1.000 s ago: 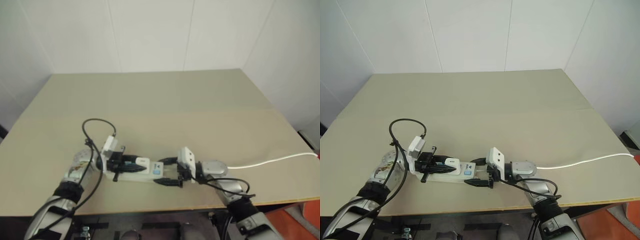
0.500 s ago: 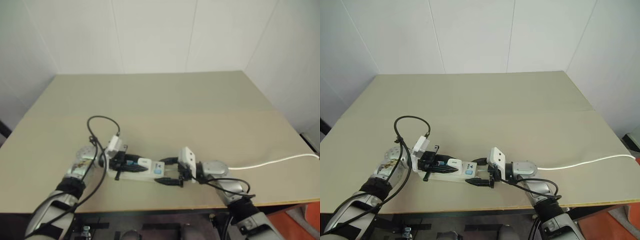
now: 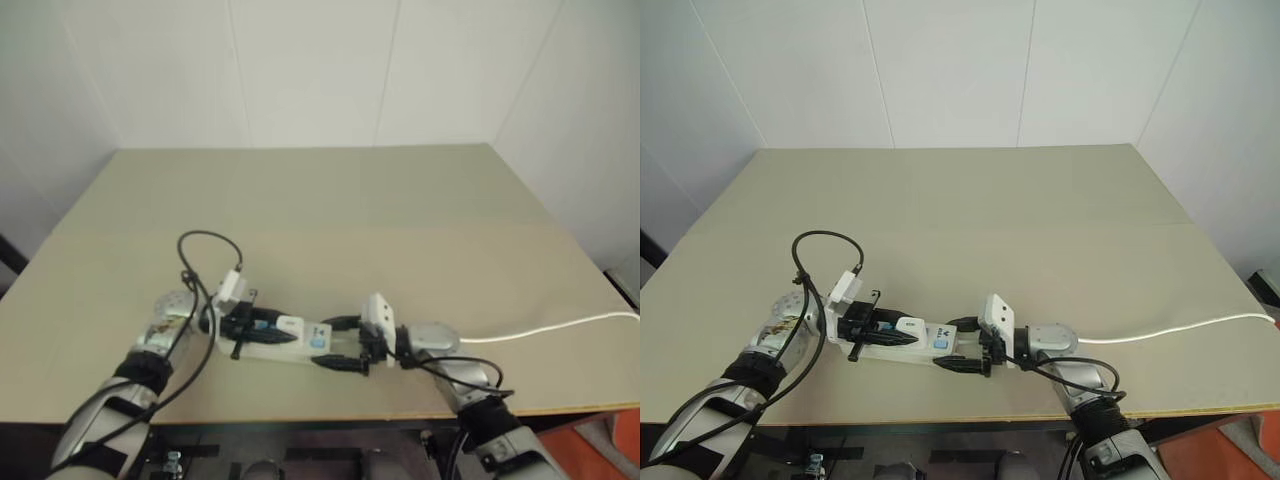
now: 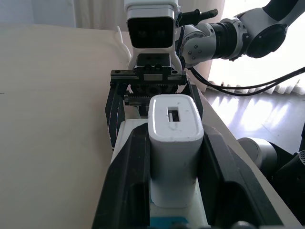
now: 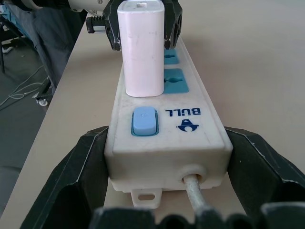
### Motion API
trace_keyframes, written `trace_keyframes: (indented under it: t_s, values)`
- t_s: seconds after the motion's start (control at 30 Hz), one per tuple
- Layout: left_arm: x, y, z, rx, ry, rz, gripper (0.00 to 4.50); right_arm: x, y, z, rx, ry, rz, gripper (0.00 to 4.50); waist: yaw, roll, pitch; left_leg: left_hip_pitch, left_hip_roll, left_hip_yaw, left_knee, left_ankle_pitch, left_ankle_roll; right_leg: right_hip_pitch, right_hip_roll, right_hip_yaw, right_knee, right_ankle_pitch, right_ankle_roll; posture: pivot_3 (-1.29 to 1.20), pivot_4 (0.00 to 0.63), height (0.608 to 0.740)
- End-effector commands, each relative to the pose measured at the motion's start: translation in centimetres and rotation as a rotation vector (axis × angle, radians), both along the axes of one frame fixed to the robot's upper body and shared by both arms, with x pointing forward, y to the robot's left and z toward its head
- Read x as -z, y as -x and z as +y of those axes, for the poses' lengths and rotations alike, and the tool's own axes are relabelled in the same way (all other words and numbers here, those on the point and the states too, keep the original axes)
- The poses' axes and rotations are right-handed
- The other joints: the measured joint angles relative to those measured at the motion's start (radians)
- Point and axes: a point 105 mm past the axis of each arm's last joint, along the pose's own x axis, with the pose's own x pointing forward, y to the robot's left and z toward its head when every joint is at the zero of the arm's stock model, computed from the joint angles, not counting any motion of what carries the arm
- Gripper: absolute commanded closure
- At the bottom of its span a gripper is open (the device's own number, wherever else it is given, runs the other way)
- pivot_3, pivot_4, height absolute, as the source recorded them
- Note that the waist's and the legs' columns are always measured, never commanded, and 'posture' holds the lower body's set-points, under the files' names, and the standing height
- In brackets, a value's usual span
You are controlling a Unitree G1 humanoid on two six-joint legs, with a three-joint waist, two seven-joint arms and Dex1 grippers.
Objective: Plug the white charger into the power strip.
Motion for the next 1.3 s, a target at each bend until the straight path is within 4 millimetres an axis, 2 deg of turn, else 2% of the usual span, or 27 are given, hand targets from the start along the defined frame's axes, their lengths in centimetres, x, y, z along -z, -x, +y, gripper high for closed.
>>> trace_keyframes:
  t_s: [0.03,0.53,0.6,0.9,1.1,1.3]
  values:
    - [4.3,1.2,3.9,-0.09,-0.189,0.17,3.51,-3.4,0.4,0.2,-0.092,-0.099,-0.139,1.09,0.0,0.0,0.0,0.0,0.0,0.0,0.0,0.0,0.0,0.0,0.0,0.0,0.0,0.0,0.0,0.0,0.15,0.74]
    - [4.6,1.4,3.9,-0.085,-0.189,0.152,3.51,-3.1,0.1,0.3,-0.094,-0.09,-0.177,1.09,-0.004,0.0,0.0,0.0,0.0,0.0,0.0,0.0,0.001,0.0,0.0,0.0,0.0,0.0,0.0,0.0,0.15,0.74]
    - [4.5,1.4,3.9,-0.082,-0.187,0.142,2.77,-3.1,0.0,0.3,-0.09,-0.087,-0.18,1.09,-0.005,0.0,0.0,0.0,0.0,0.0,0.0,0.0,0.001,0.0,0.0,0.0,0.0,0.0,0.0,0.0,0.15,0.74]
    - [3.9,1.0,3.8,-0.095,-0.154,0.098,0.03,-3.0,-0.1,0.3,-0.084,-0.082,-0.192,1.09,0.0,0.005,-0.003,0.001,0.0,0.0,0.0,-0.001,0.001,0.001,0.0,0.0,0.0,-0.001,0.0,0.0,0.15,0.74]
    - [2.4,0.9,3.7,-0.079,-0.133,0.081,0.03,-2.9,-0.1,0.3,-0.084,-0.081,-0.189,1.09,0.0,0.006,-0.003,0.001,0.0,0.0,0.0,-0.001,0.001,0.001,0.0,0.0,0.0,-0.001,0.0,0.0,0.15,0.74]
    - [-0.5,1.3,3.7,-0.048,-0.09,0.101,0.03,-2.8,-0.3,0.2,-0.082,-0.071,-0.186,1.09,-0.003,0.005,-0.002,-0.001,0.0,0.0,0.0,-0.001,0.002,-0.001,0.0,0.0,0.0,-0.001,0.0,0.0,0.15,0.74]
